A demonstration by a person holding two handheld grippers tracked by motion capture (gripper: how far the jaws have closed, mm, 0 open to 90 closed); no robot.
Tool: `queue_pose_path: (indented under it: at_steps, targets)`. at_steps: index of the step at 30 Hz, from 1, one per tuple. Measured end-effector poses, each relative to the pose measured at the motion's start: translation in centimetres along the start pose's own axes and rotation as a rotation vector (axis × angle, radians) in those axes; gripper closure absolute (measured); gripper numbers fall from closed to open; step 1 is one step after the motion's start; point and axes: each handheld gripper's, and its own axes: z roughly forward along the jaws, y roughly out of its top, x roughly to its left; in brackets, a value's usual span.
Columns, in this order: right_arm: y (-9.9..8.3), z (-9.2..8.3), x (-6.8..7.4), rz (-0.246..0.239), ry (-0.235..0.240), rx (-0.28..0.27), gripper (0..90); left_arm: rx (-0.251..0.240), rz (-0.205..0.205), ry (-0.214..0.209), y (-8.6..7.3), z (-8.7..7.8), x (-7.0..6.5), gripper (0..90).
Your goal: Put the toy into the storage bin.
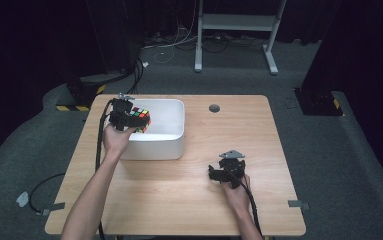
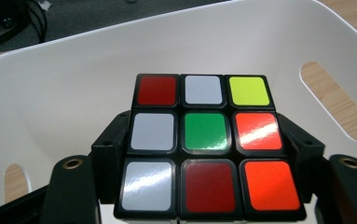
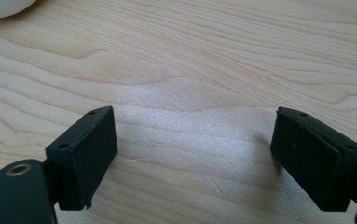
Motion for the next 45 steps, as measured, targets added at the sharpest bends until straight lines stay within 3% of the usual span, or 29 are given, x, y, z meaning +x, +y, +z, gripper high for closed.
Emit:
queue_pose_path:
  at_steps: [10,45]
  targets:
    - [0.0,0.0,0.0,0.0,0.0,0.0,14.4,0.009,0.003,-0.006,-0.6,-0.2,-0.1,33.5]
    - [0.0,0.0,0.0,0.0,0.0,0.0,14.4,-0.033,0.007,-0.04,-2.4,-2.0,-0.5,33.4]
